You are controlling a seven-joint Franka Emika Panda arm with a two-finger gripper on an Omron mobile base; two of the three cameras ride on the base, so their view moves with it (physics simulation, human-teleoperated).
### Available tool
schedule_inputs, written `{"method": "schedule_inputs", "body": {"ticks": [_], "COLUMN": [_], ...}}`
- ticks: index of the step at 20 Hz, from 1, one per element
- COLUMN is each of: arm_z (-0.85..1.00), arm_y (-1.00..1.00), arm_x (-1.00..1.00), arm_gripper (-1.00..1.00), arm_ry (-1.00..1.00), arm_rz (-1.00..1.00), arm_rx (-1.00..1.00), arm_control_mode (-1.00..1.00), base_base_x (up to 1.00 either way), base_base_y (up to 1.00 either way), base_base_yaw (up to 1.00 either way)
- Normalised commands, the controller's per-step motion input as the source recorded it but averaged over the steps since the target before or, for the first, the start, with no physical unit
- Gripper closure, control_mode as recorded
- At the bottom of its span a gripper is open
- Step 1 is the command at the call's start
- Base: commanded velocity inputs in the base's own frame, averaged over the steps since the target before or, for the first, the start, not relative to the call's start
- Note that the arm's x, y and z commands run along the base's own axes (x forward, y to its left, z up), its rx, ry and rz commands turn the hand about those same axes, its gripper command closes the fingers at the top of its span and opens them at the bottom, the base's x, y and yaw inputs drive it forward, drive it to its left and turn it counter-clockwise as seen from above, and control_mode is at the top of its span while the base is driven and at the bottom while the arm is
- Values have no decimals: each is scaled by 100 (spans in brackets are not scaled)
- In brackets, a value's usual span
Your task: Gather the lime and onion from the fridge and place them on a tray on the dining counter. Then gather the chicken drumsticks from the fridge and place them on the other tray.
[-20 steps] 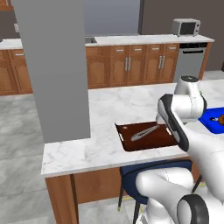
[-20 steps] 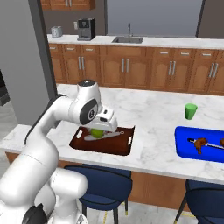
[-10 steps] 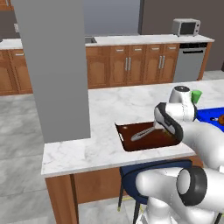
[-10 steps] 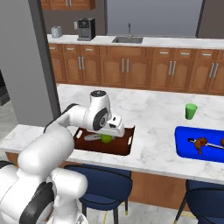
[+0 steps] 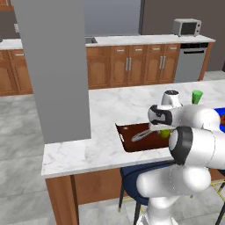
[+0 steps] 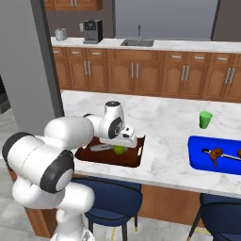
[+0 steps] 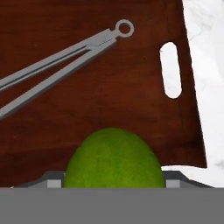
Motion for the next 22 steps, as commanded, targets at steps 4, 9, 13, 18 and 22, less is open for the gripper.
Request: {"method": "schedule_inputs", "body": {"ticks": [4,9,13,18,22], "arm_z": [-47,-37,-33,-33,-29], "arm_y": [-7,-5,-2,-2,0], "arm_x": [40,28,23,23,4], "arm_gripper": [100,100,100,100,-100], "arm_ry": [0,0,0,0,0], "arm_rz": [0,0,0,0,0], "arm_rx": [0,0,0,0,0], "arm_control_mode": [-100,-100,-100,-100,-100], "base_base_x": [0,0,0,0,0], "base_base_y": [0,0,0,0,0], "base_base_yaw": [0,0,0,0,0]}}
